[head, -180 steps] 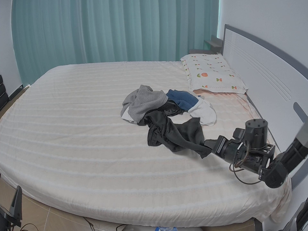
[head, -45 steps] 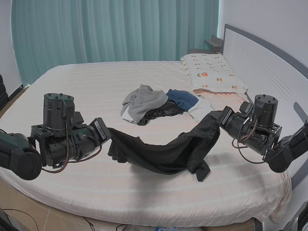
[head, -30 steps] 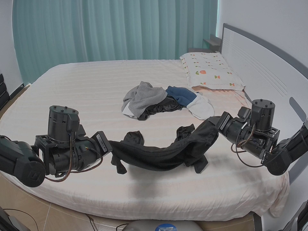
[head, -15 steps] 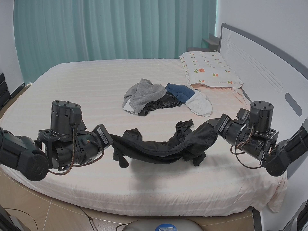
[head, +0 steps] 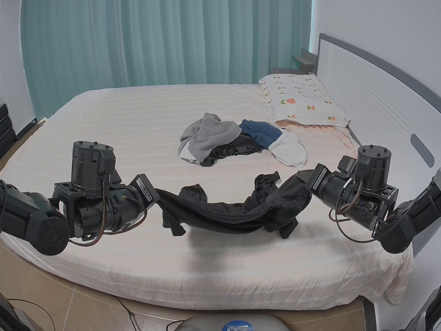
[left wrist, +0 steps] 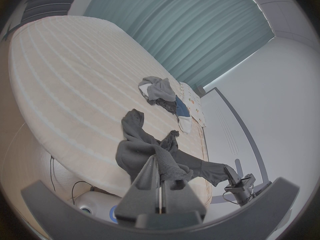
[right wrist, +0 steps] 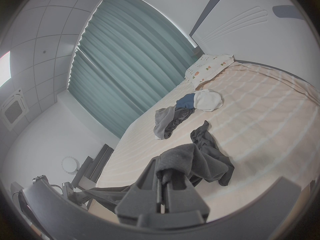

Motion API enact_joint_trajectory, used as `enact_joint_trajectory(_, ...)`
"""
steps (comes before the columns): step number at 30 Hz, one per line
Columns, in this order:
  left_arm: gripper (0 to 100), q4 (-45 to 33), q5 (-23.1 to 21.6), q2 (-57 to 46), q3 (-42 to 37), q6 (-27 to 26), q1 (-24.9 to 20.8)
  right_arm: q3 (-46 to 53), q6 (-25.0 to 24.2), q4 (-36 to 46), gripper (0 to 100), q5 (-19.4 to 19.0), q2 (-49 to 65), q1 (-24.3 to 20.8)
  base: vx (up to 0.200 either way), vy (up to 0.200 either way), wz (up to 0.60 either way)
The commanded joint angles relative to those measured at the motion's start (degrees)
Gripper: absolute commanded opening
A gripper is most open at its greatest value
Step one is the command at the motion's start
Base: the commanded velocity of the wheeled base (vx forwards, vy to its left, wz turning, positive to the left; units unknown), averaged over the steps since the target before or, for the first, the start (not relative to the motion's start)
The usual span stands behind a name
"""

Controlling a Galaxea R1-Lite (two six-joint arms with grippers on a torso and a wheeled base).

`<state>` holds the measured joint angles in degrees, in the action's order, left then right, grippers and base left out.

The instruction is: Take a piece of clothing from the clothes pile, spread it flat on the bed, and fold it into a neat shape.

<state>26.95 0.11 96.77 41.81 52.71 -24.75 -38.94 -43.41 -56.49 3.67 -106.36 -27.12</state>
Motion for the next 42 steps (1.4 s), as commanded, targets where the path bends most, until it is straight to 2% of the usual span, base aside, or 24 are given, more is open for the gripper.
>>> enact_joint_trajectory(1, 0, 0.03, 0.07, -0.18, 0.11, 0.02, 0.05, -0.09, -0.01, -0.02, 0, 0.02, 0.54, 0.05, 0.0, 0.2, 0.0)
enact_joint_trajectory(8, 0, 0.12, 0.24, -0.35, 0.2, -0.07, 0.14, -0.79, 0.08, -0.02, 0, 2.75, 0.54, -0.21, 0.0, 0.2, 0.0)
enact_joint_trajectory(16, 0, 0.12, 0.42, -0.7, 0.37, -0.07, 0.23, -0.35, 0.08, -4.5, 0, 2.83, 0.28, -0.39, 0.0, 0.2, 0.0)
enact_joint_trajectory(25, 0, 0.29, 0.42, -1.41, 0.46, -0.07, 0.58, -0.53, -0.36, -5.3, 0, 2.92, 0.37, -1.62, 0.0, 0.2, 0.0)
enact_joint_trajectory(33, 0, 0.2, 0.51, -1.85, 1.08, -0.07, 1.72, 0.26, -0.36, -14.17, 0, 2.83, -0.86, -1.62, 0.0, 0.2, 0.0)
enact_joint_trajectory(42, 0, 0.2, 0.51, -2.02, 0.99, -0.07, 1.72, 0.18, -0.62, -14.61, 0, 2.57, -0.95, -1.62, 0.0, 0.2, 0.0)
